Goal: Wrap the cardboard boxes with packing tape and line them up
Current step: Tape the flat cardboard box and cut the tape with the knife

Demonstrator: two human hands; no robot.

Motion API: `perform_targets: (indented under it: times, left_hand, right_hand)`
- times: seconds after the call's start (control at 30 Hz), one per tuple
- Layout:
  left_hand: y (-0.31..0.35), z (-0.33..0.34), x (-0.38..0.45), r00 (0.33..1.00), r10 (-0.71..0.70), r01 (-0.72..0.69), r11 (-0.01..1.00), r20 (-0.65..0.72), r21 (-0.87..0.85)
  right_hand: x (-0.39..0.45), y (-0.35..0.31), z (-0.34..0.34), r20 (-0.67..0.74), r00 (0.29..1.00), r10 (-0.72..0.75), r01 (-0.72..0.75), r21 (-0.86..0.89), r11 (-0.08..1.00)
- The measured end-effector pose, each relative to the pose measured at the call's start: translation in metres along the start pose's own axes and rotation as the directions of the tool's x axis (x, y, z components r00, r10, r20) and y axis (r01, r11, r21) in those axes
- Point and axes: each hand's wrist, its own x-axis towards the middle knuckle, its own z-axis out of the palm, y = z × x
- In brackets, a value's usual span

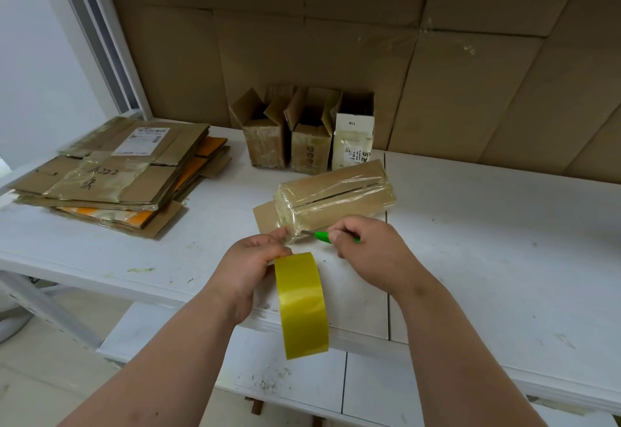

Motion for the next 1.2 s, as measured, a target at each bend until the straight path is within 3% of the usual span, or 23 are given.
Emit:
perform_targets:
  times: [0.1,0.47,0.7,0.87,0.97,1.03,1.13,1.2]
  left_hand:
    - [0.000,0.000,0.003,1.000,0.004,-0.004,1.000,-0.003,0.011]
    - [-0.003,-0.008,0.007,0.995,0.037,-0.040,0.999,0.089,0.032]
    - [-0.004,-0.014,0.008,0.995,0.025,-0.026,1.000,0.095,0.013]
    - [-0.005,-0.013,0.012,0.995,0.005,-0.008,1.000,0.101,0.031]
    - [-0.005,-0.011,0.012,0.996,0.006,-0.010,0.999,0.087,0.043]
    - [-0.005,-0.010,0.010,0.997,0.009,-0.012,0.999,0.082,0.033]
    - [-0.005,-0.009,0.007,0.996,0.009,-0.011,1.000,0.090,0.020]
    - [-0.006,-0.009,0.006,0.996,0.013,-0.015,1.000,0.088,0.018]
  right_hand:
    - [0.006,-0.010,-0.003,0.007,0.999,-0.043,0.043,-0.033,0.999]
    - [0.025,-0.030,0.014,0.122,0.987,-0.105,0.149,-0.445,0.883]
    - [0.027,-0.009,0.009,0.124,0.992,0.011,0.046,-0.443,0.895]
    - [0.022,0.011,0.006,0.108,0.976,0.187,-0.098,-0.551,0.829]
    - [0.018,0.013,0.011,0.088,0.974,0.207,-0.117,-0.587,0.801]
    - [0.015,0.011,0.012,0.002,0.992,0.129,-0.103,-0.594,0.798]
    - [0.014,0.007,0.008,-0.300,0.949,-0.097,-0.069,-0.497,0.865]
    - [0.018,0.007,0.007,-0.279,0.952,-0.123,-0.041,-0.516,0.856]
